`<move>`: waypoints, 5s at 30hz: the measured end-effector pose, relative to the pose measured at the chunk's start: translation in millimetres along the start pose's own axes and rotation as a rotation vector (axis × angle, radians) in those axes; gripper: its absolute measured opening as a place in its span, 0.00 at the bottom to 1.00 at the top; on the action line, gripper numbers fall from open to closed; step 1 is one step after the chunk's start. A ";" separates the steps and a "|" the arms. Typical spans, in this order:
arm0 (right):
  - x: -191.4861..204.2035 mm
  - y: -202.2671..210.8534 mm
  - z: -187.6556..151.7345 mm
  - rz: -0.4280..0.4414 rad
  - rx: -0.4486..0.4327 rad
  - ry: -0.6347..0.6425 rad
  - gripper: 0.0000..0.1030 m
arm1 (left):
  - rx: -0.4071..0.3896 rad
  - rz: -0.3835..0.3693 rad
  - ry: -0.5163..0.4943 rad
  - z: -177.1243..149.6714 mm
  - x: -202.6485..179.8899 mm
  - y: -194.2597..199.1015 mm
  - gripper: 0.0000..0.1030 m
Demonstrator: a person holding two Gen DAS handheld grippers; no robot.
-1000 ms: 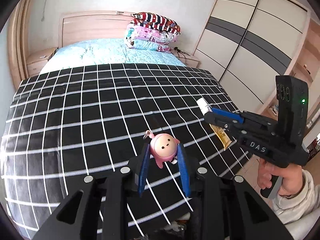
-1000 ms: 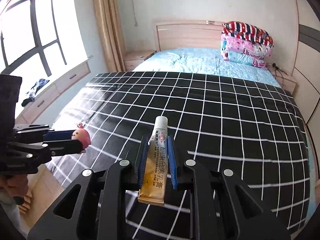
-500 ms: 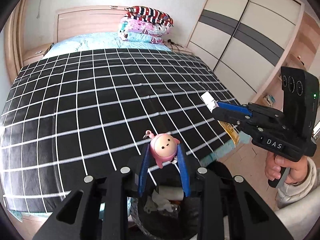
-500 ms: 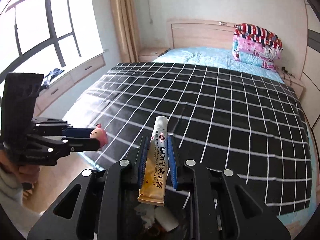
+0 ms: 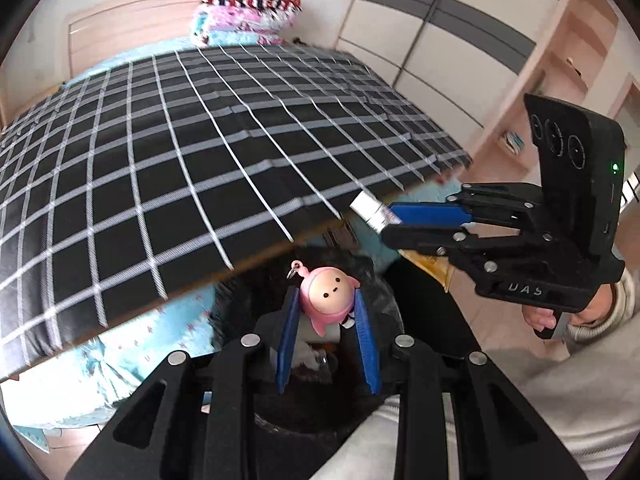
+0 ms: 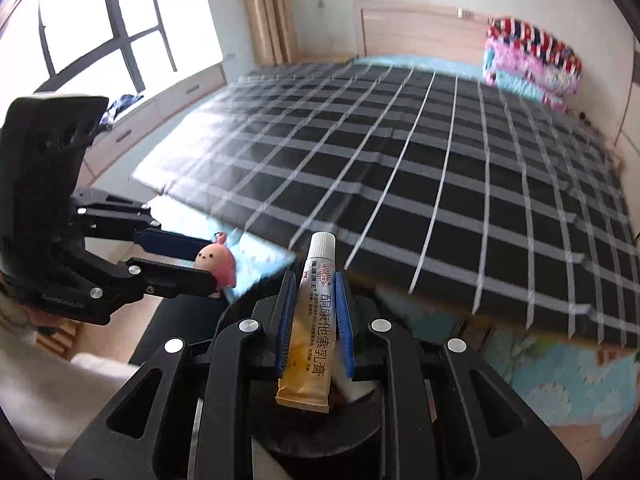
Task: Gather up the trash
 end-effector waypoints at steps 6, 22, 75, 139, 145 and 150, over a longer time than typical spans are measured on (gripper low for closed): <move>7.5 -22.4 -40.5 0.029 0.084 -0.030 0.20 | 0.097 0.017 0.012 -34.9 -0.8 -33.5 0.26; 7.0 -61.3 -71.4 0.061 0.161 -0.134 0.27 | 0.187 0.009 0.102 -64.3 10.6 -68.0 0.27; 29.7 44.1 -44.7 0.096 0.176 -0.032 0.75 | -0.039 0.025 0.049 -18.1 -32.1 42.9 0.92; 37.1 44.8 -44.1 0.104 0.171 -0.006 0.75 | -0.063 0.023 0.053 -15.6 -31.6 47.0 0.92; 38.9 44.3 -42.6 0.109 0.169 -0.003 0.75 | -0.066 0.024 0.058 -15.4 -30.7 47.0 0.92; 38.3 44.5 -42.5 0.108 0.170 -0.002 0.75 | -0.065 0.025 0.058 -15.3 -30.7 46.7 0.92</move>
Point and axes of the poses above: each gripper's, at about its wrist camera, not at the fingertips, and y roughly against the way its jaws point, x to its left, z to its top, the point moved 9 cm from there along -y, roughly the way its jaws point, and after that the axes turned 6 degrees about -x, right-handed, at the moved point
